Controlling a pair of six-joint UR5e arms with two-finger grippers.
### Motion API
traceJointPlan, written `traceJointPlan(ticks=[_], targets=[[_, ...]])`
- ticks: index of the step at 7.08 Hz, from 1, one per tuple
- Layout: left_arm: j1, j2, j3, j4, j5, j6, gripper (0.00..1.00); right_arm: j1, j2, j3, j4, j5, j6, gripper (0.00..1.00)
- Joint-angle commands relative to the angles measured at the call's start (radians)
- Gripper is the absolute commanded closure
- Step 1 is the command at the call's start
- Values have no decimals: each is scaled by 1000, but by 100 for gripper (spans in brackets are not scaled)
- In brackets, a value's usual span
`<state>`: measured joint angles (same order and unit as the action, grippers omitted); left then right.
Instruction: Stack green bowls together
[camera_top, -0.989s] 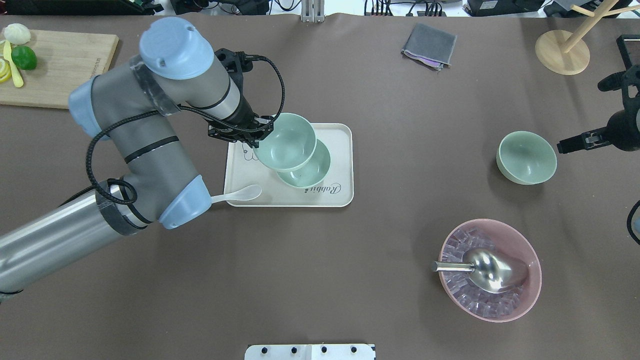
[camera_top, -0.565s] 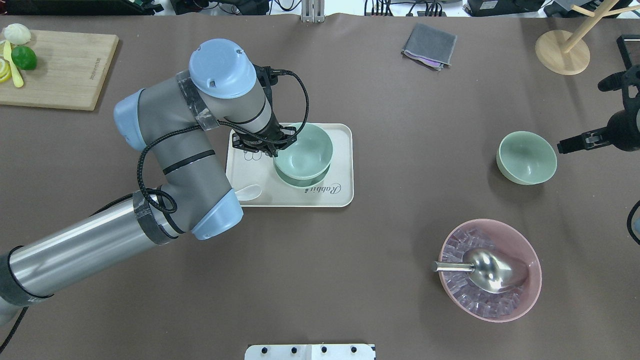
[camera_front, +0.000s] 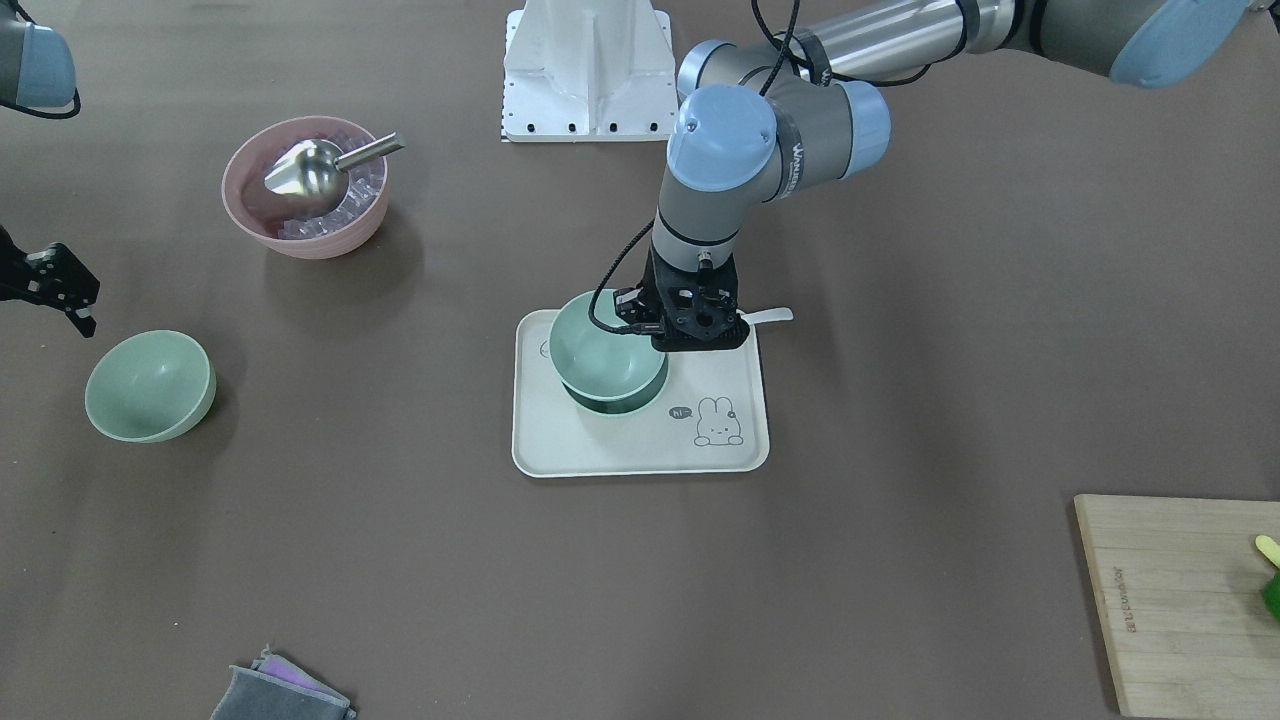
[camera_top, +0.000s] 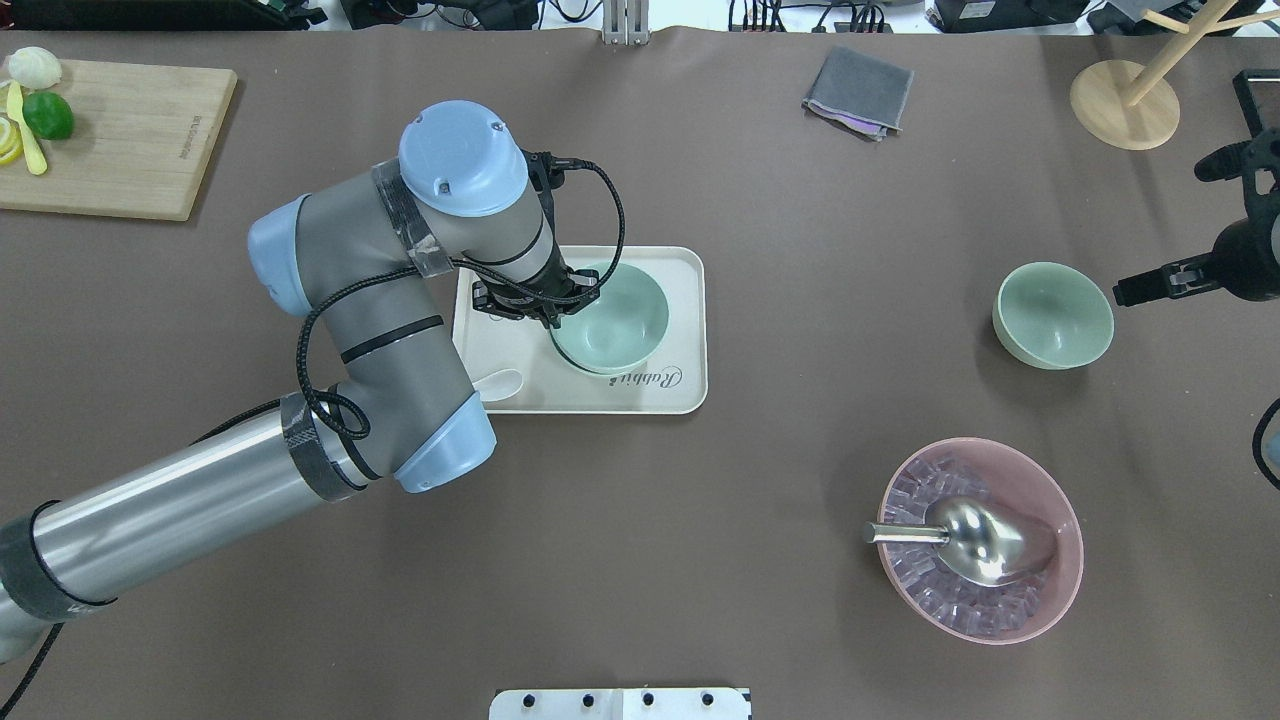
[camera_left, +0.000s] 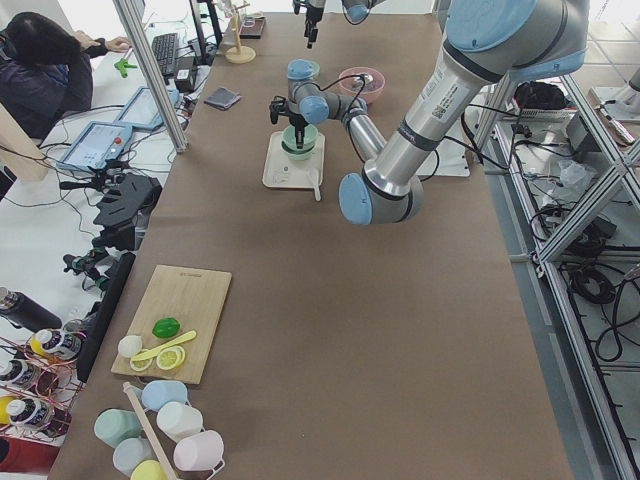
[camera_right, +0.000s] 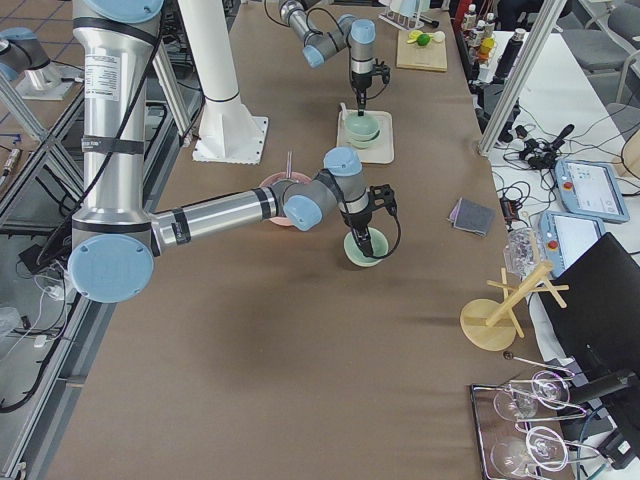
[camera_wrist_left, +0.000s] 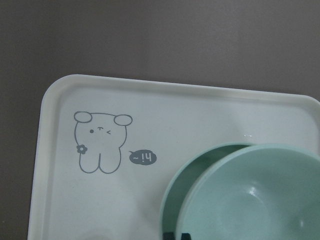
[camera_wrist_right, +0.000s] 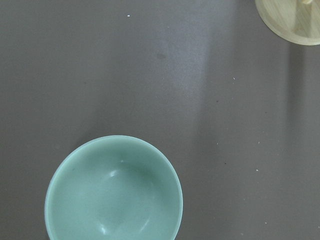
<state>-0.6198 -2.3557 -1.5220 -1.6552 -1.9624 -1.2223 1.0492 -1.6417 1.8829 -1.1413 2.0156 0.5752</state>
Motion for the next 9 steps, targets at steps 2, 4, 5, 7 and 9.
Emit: traceJointPlan(ticks=[2, 4, 5, 7, 9], targets=[[3, 0, 6, -6, 0, -3, 100, 0, 0, 1, 0, 0, 0, 0], [3, 0, 6, -6, 0, -3, 100, 0, 2, -1, 0, 0, 0, 0], [3, 0, 6, -8, 10, -3, 100, 0, 3, -1, 0, 0, 0, 0], [3, 0, 13, -11, 36, -3, 100, 0, 5, -1, 0, 0, 0, 0], [3, 1, 16, -11, 36, -2, 100, 0, 5, -1, 0, 0, 0, 0]])
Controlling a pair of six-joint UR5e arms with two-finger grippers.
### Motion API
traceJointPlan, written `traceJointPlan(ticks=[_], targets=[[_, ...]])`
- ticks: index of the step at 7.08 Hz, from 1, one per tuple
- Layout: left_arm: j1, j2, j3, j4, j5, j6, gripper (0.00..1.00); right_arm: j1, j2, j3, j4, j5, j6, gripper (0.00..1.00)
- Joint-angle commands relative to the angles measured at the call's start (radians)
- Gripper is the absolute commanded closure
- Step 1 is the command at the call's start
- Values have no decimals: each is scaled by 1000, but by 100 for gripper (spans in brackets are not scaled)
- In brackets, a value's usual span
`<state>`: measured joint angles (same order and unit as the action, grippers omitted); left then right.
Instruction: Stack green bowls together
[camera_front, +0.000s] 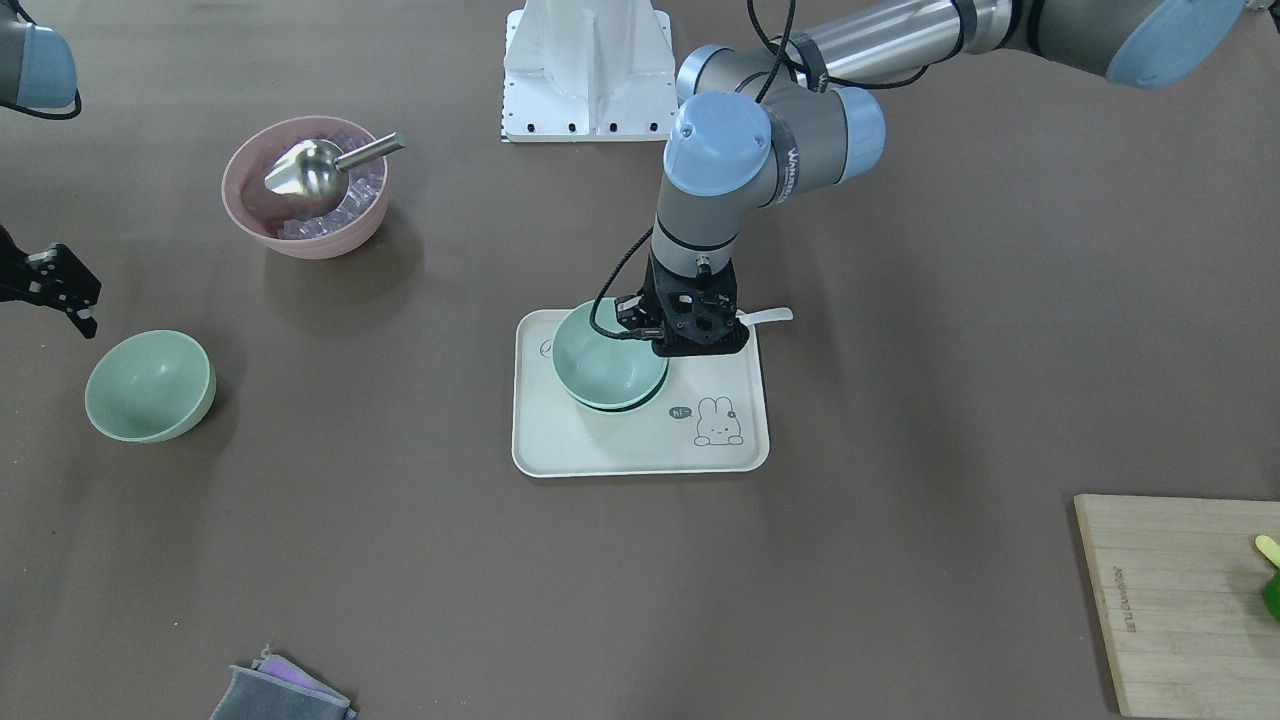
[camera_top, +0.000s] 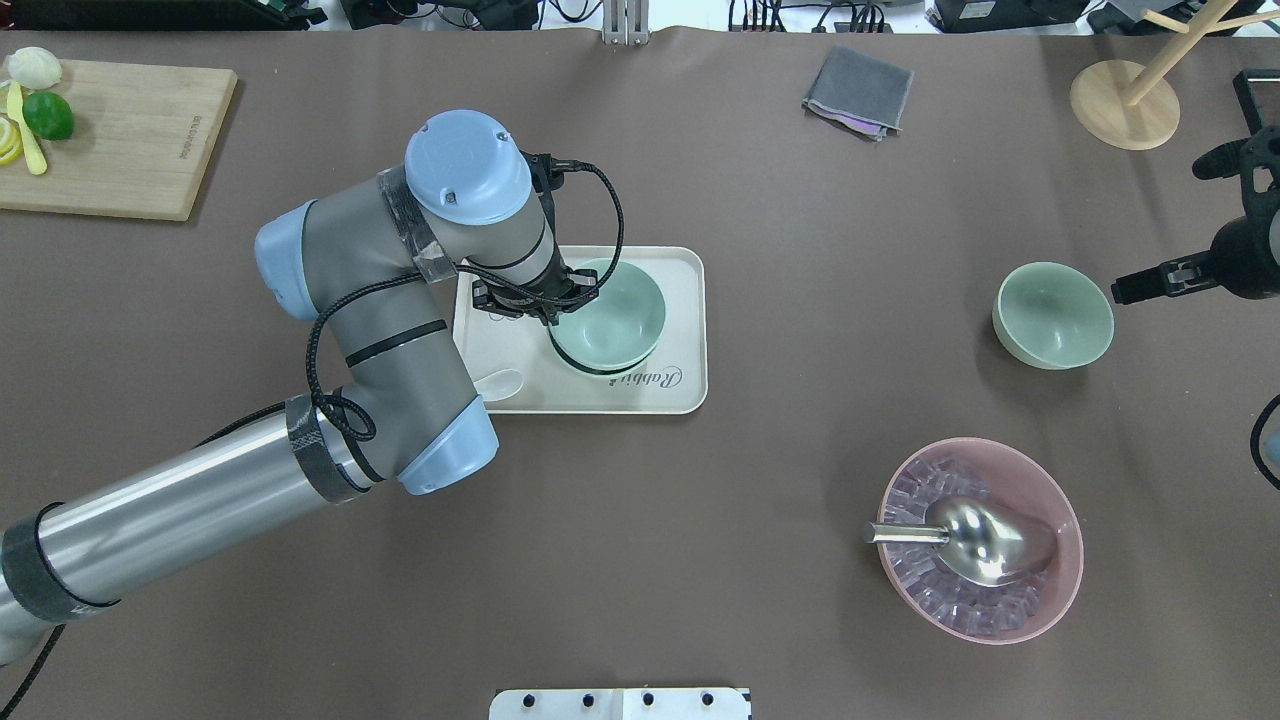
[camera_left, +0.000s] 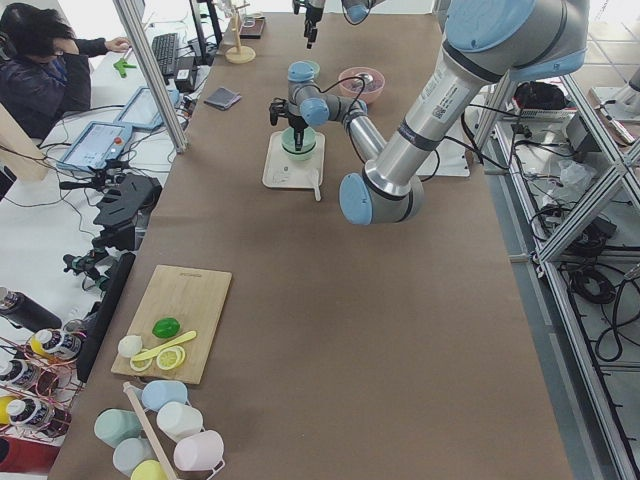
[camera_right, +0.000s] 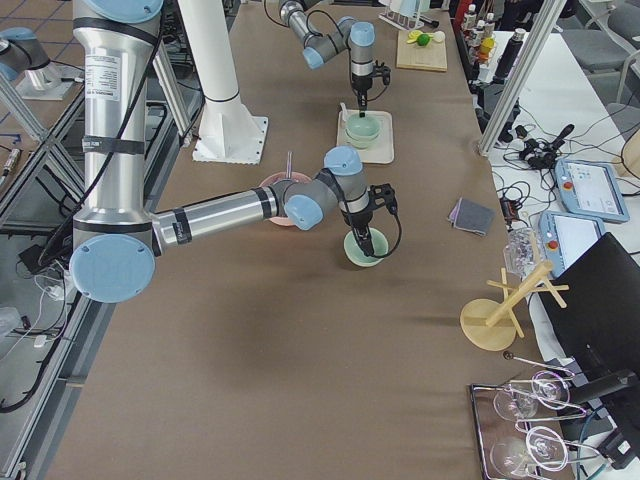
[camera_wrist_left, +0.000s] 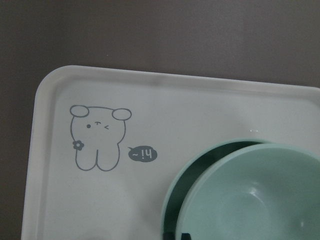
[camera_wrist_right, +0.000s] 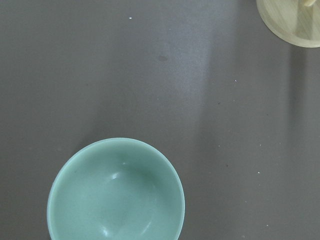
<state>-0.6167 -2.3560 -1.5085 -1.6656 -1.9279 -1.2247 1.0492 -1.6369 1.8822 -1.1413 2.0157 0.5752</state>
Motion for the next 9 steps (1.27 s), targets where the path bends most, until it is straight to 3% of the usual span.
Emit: traceJointPlan(ticks=[1, 4, 5, 7, 9], targets=[[0, 3, 13, -19, 1, -1, 100, 0, 0, 0, 0, 0, 0, 0], [2, 7, 51, -105, 1, -3, 100, 0, 0, -2, 0, 0, 0, 0], [0, 7, 48, -108, 1, 1, 95, 0, 0, -2, 0, 0, 0, 0], [0, 9, 47, -128, 6, 7, 2, 0, 0, -2, 0, 0, 0, 0], [-14, 9, 18, -120, 9, 11, 2, 0, 0, -3, 0, -2, -2, 0]])
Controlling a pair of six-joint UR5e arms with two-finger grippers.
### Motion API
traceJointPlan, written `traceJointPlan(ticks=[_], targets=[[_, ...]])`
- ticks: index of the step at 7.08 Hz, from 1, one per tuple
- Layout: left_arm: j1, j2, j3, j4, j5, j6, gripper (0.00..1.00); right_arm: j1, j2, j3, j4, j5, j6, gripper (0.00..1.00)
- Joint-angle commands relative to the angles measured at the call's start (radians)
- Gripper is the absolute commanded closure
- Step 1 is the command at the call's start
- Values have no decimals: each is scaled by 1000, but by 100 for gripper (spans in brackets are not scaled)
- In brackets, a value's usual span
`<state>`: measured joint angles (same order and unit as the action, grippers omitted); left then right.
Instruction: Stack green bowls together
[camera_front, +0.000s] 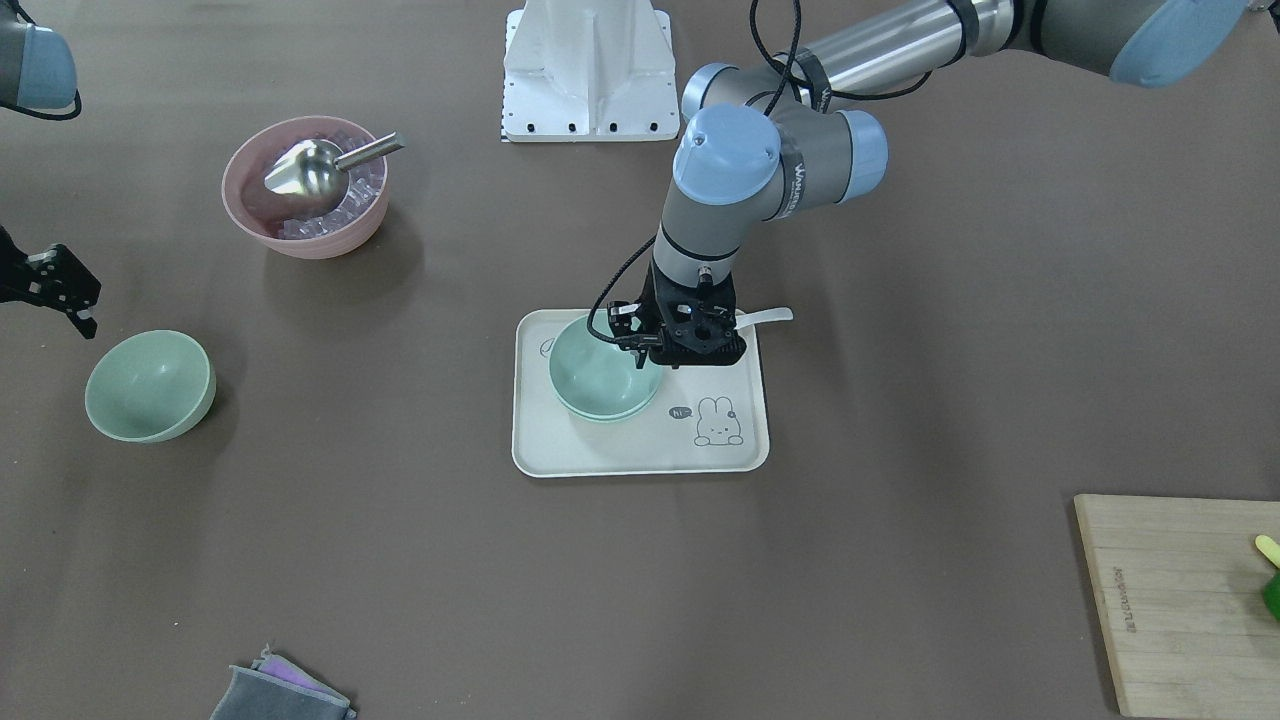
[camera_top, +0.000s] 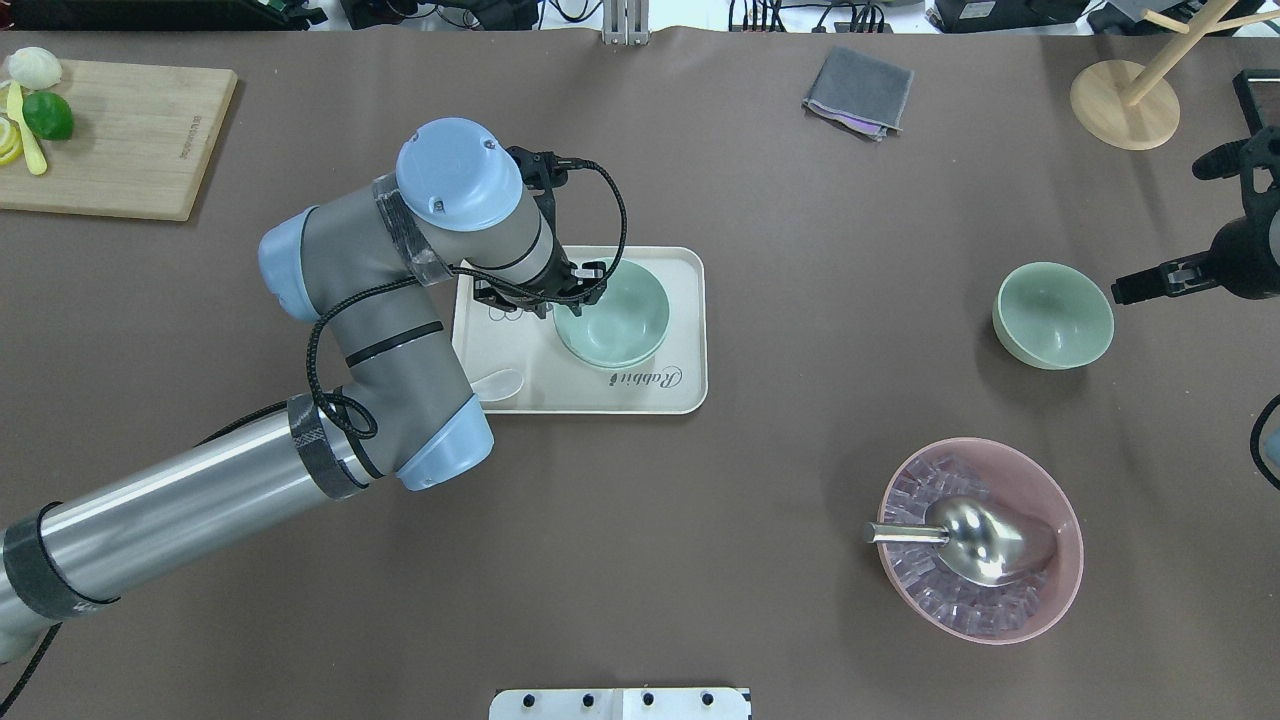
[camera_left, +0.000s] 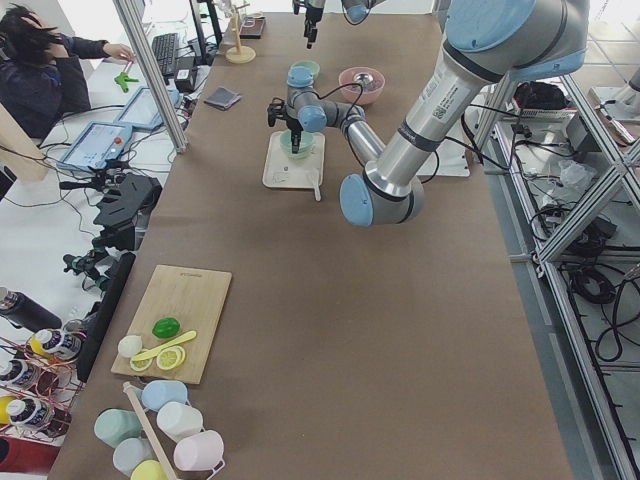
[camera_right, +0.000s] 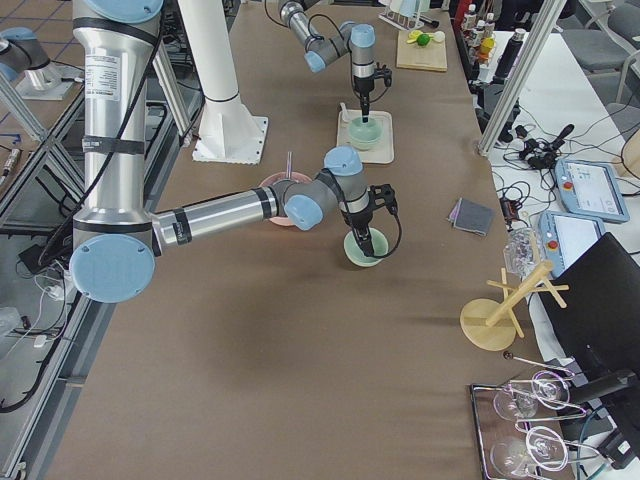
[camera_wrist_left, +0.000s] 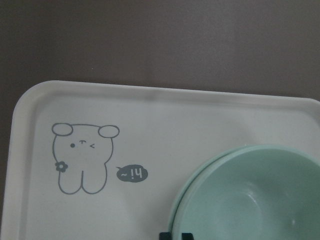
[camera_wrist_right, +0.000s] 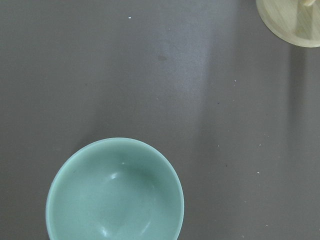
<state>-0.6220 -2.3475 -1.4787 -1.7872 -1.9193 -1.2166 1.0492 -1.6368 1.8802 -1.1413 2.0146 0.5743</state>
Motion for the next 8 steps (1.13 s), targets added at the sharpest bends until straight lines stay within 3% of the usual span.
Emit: traceJointPlan(ticks=[1, 2, 4, 6, 8], targets=[[-45, 2, -43, 20, -39, 5, 1, 0, 2, -3, 0, -1, -1, 0], [-85, 38, -89, 55, -102, 12, 1, 0, 3, -7, -2, -1, -2, 0], [-207, 219, -304, 191, -122, 357, 0, 0, 5, -26, -5, 3, -1, 0], [-449, 372, -310, 239, -292, 768, 0, -2, 55, -86, -9, 6, 25, 2], [-641, 512, -270, 238, -362, 1064, 1, 0, 138, -195, -8, 10, 44, 3]])
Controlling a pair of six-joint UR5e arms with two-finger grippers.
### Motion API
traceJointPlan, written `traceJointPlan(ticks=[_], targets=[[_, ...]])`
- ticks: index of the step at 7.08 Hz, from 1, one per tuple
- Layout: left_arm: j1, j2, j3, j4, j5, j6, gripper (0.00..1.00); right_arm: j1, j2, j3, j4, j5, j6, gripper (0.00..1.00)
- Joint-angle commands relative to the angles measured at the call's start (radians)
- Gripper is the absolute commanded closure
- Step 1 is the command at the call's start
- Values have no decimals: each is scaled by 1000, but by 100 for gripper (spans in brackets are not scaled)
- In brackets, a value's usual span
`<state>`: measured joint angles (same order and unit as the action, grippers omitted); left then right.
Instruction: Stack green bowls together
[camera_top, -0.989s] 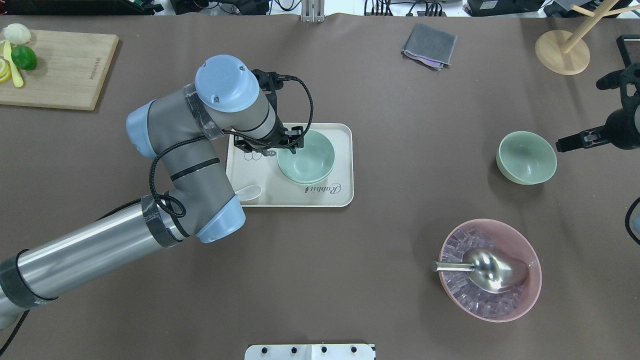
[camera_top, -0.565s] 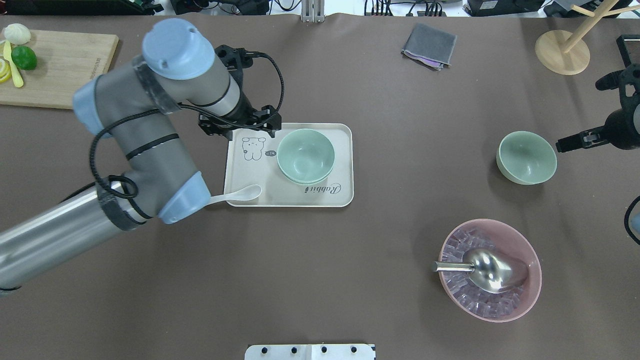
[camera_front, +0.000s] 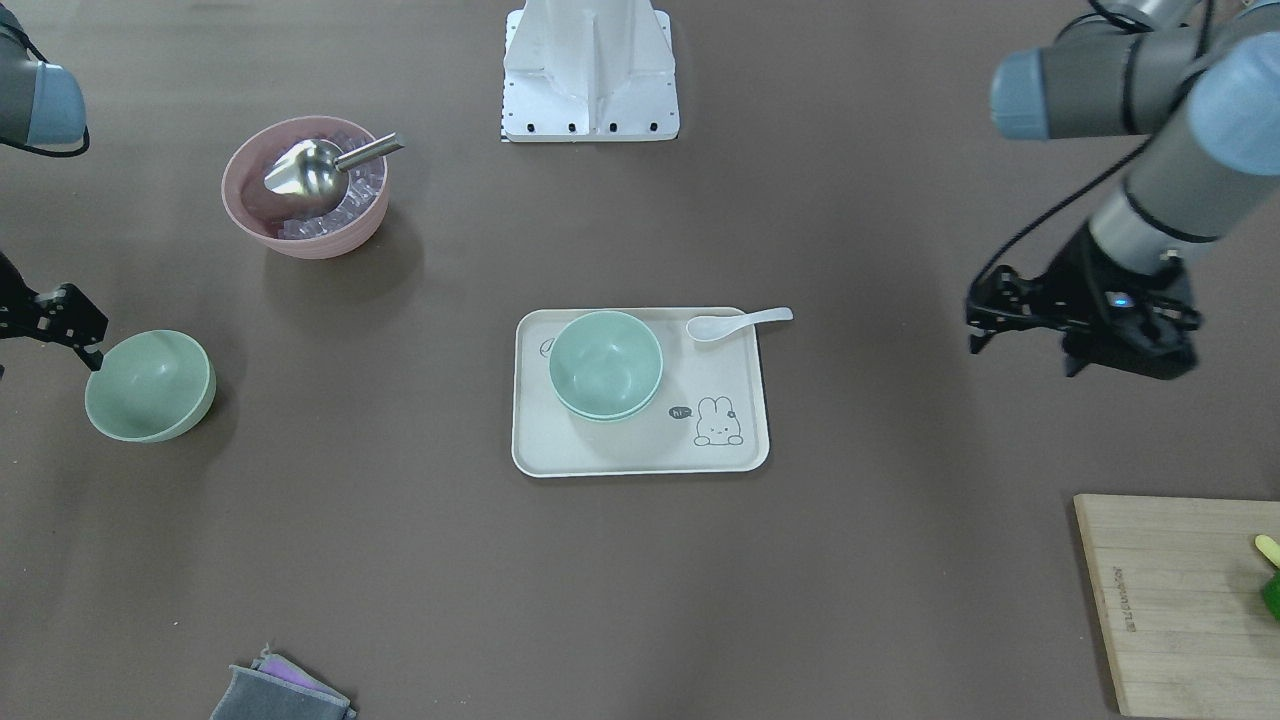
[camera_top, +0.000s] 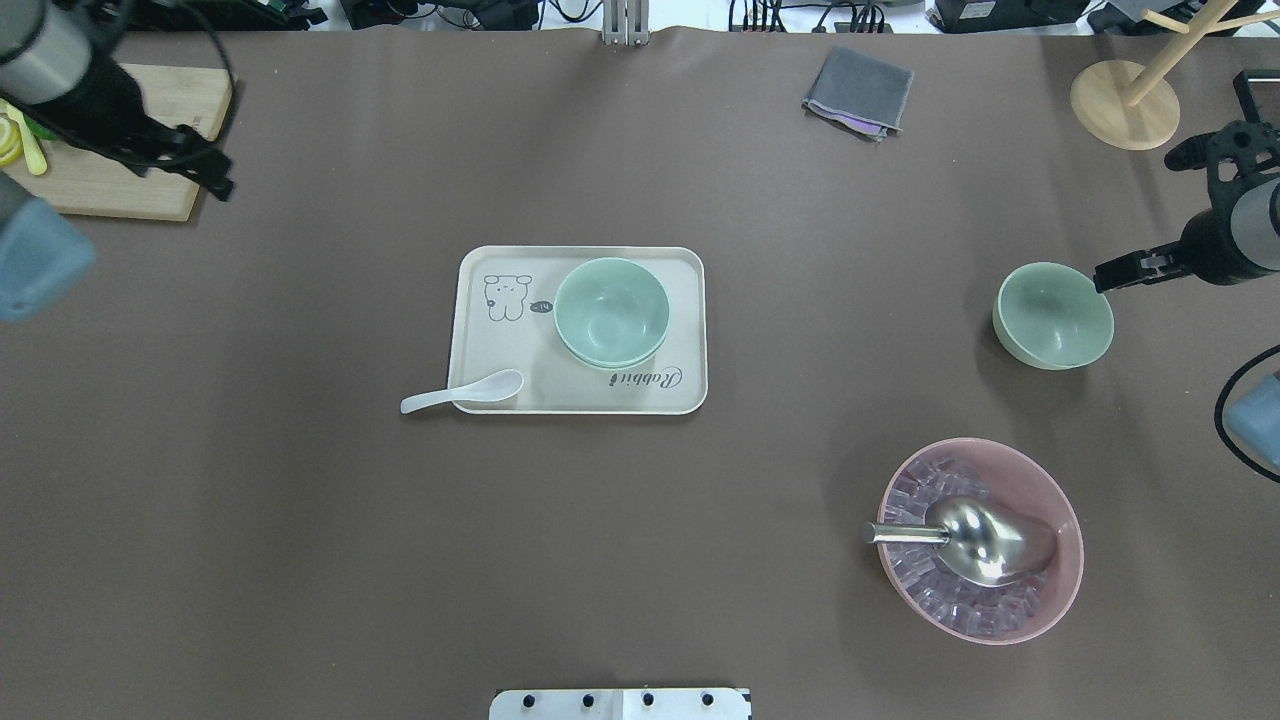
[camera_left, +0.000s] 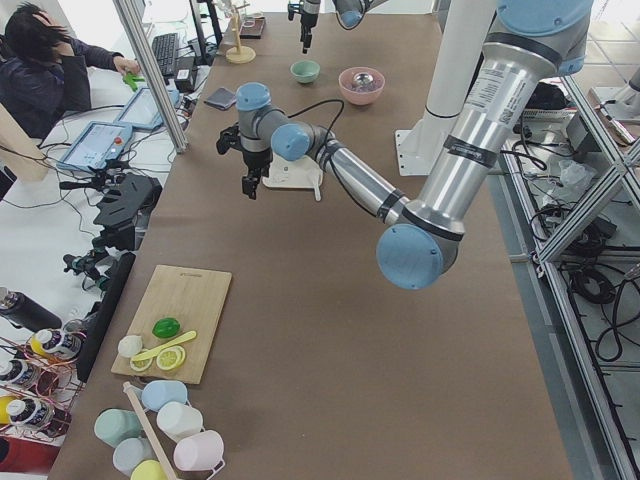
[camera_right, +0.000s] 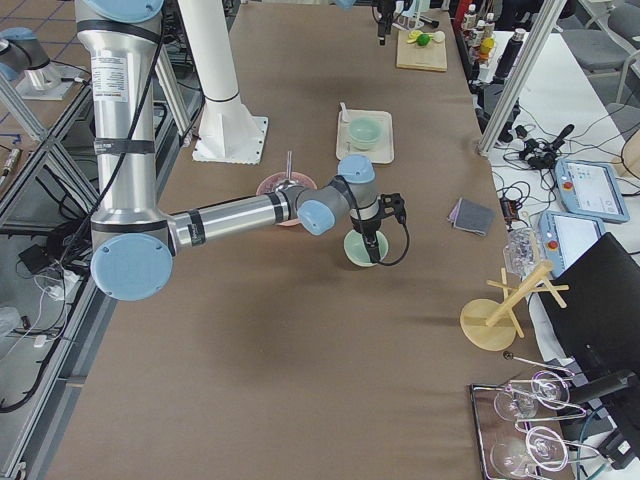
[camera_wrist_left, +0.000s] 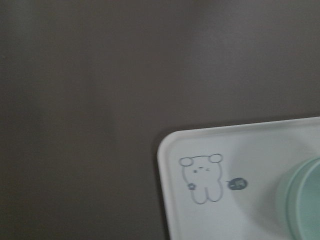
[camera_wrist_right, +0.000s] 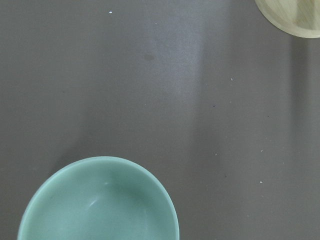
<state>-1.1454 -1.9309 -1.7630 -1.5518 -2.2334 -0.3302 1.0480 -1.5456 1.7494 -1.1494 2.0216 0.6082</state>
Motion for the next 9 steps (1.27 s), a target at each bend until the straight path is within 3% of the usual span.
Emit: traceJointPlan(ticks=[1, 3, 7, 9], targets=[[-146, 197, 7, 9, -51, 172, 1, 1, 74, -111, 0, 3, 28, 3], [-192, 276, -13, -27, -41, 181, 1, 0, 73, -128, 5, 12, 114, 10], [-192, 276, -13, -27, -40, 174, 1, -71, 9, -120, 137, 22, 263, 62], [-191, 276, -10, -27, -40, 172, 1, -75, -30, -102, 139, 22, 262, 65]])
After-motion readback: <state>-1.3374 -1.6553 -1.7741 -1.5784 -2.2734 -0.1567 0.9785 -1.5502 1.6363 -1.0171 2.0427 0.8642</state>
